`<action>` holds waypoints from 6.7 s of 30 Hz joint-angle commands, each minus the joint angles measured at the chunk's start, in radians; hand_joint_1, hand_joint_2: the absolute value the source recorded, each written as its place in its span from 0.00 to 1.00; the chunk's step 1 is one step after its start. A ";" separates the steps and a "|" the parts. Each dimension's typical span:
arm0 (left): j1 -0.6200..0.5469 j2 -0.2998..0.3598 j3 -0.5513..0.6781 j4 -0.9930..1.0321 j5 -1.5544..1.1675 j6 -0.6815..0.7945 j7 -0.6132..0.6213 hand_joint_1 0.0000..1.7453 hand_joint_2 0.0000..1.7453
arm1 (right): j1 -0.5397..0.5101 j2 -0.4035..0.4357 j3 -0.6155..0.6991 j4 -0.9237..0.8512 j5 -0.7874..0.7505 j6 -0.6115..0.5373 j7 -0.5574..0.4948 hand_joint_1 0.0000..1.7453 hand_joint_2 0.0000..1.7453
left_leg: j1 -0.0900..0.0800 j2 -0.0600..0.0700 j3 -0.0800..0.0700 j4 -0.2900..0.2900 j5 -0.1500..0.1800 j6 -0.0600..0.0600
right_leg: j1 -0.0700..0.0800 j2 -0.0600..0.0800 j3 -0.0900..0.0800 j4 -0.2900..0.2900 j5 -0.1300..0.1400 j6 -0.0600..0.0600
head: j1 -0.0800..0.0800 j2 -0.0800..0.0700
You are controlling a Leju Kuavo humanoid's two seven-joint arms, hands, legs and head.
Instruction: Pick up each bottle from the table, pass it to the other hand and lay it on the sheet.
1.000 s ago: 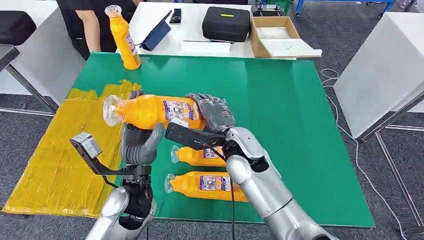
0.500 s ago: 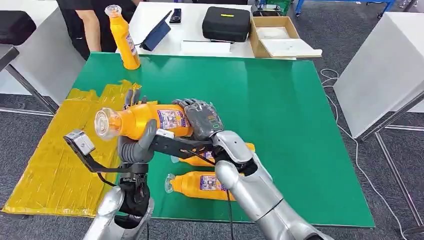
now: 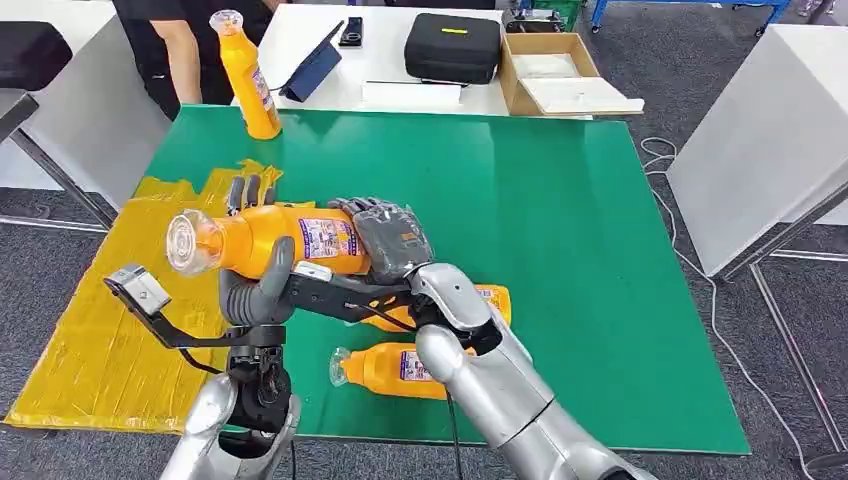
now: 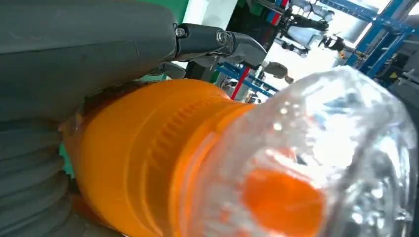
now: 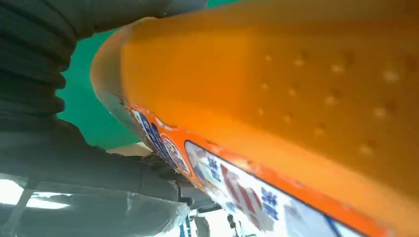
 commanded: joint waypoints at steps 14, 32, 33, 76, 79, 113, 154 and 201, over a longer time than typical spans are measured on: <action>-0.014 0.017 0.022 0.018 -0.031 -0.017 -0.017 1.00 1.00 | -0.033 0.038 0.135 -0.010 0.010 0.039 -0.036 1.00 1.00 | 0.001 0.000 0.002 0.000 -0.001 -0.004 | 0.000 0.003 0.001 0.000 -0.001 -0.002 | 0.000 0.000; 0.020 0.018 0.040 -0.017 -0.036 -0.022 -0.026 1.00 1.00 | -0.031 0.041 0.139 0.000 0.008 0.040 -0.047 1.00 1.00 | 0.001 -0.001 0.002 0.000 -0.001 -0.004 | 0.001 0.002 0.002 0.000 -0.001 -0.002 | 0.000 0.000; 0.019 0.017 0.041 -0.017 -0.037 -0.024 -0.027 1.00 1.00 | -0.031 0.041 0.138 0.001 0.008 0.039 -0.048 1.00 1.00 | 0.001 -0.001 0.001 0.000 0.000 -0.003 | 0.000 0.002 0.001 0.000 -0.001 -0.002 | 0.000 0.000; 0.083 0.031 0.075 -0.085 -0.024 -0.052 -0.043 1.00 1.00 | -0.013 0.019 0.063 0.013 -0.084 -0.009 -0.065 0.00 0.00 | 0.001 -0.002 0.001 0.000 0.000 -0.003 | 0.001 0.001 0.001 -0.001 -0.001 -0.002 | 0.000 0.000; 0.144 0.015 0.126 -0.156 -0.012 -0.069 -0.038 1.00 1.00 | -0.010 -0.049 -0.001 -0.065 -0.142 -0.002 -0.088 0.00 0.00 | 0.002 -0.002 0.001 0.000 -0.001 -0.003 | 0.001 0.000 0.001 -0.001 -0.001 -0.002 | 0.000 0.000; 0.092 0.193 0.345 0.196 -1.185 0.430 -0.332 1.00 1.00 | 0.510 -0.395 -0.451 -0.731 -0.743 0.013 -0.300 0.00 0.00 | 0.002 -0.005 0.004 -0.001 -0.002 -0.006 | 0.001 0.000 0.004 -0.002 -0.002 -0.003 | 0.000 0.000; -0.365 0.307 0.156 1.009 -1.783 0.424 0.135 0.12 1.00 | 0.444 -0.407 -0.375 -0.713 -0.722 0.072 -0.287 0.00 0.00 | 0.001 -0.003 0.002 0.000 0.000 -0.005 | 0.000 0.001 0.001 -0.001 0.001 -0.005 | 0.000 0.000; -0.285 0.270 0.309 0.426 -0.649 0.289 -0.175 0.00 0.00 | 0.274 -0.466 0.042 -0.362 -0.215 0.067 -0.015 0.00 1.00 | 0.001 0.001 0.001 0.000 0.001 -0.004 | 0.001 0.003 0.000 -0.001 0.002 -0.004 | 0.000 0.000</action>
